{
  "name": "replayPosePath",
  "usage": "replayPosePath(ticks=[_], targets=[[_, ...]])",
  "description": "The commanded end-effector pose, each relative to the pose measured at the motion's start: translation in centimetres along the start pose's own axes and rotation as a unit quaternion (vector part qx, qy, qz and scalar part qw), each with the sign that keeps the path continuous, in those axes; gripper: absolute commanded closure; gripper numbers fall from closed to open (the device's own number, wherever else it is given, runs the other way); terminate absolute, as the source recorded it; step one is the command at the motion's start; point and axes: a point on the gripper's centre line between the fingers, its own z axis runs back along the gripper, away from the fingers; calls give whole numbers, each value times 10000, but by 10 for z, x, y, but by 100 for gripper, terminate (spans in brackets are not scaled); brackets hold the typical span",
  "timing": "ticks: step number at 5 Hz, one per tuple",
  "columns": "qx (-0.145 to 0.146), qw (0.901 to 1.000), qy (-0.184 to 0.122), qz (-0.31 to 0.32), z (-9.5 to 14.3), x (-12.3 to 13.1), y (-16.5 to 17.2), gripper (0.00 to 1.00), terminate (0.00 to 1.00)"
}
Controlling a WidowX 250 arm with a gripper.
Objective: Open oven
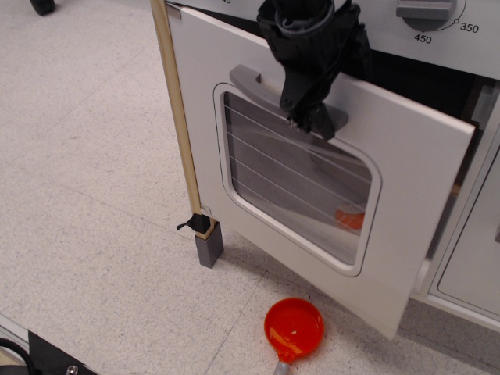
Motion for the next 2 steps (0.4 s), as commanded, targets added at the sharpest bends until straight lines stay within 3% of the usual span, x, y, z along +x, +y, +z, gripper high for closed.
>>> replayPosePath(ticks=[1, 2], targets=[[474, 9978, 195, -423, 25, 14, 50, 0, 0], [832, 9876, 289, -1296, 44, 22, 75, 0, 0]])
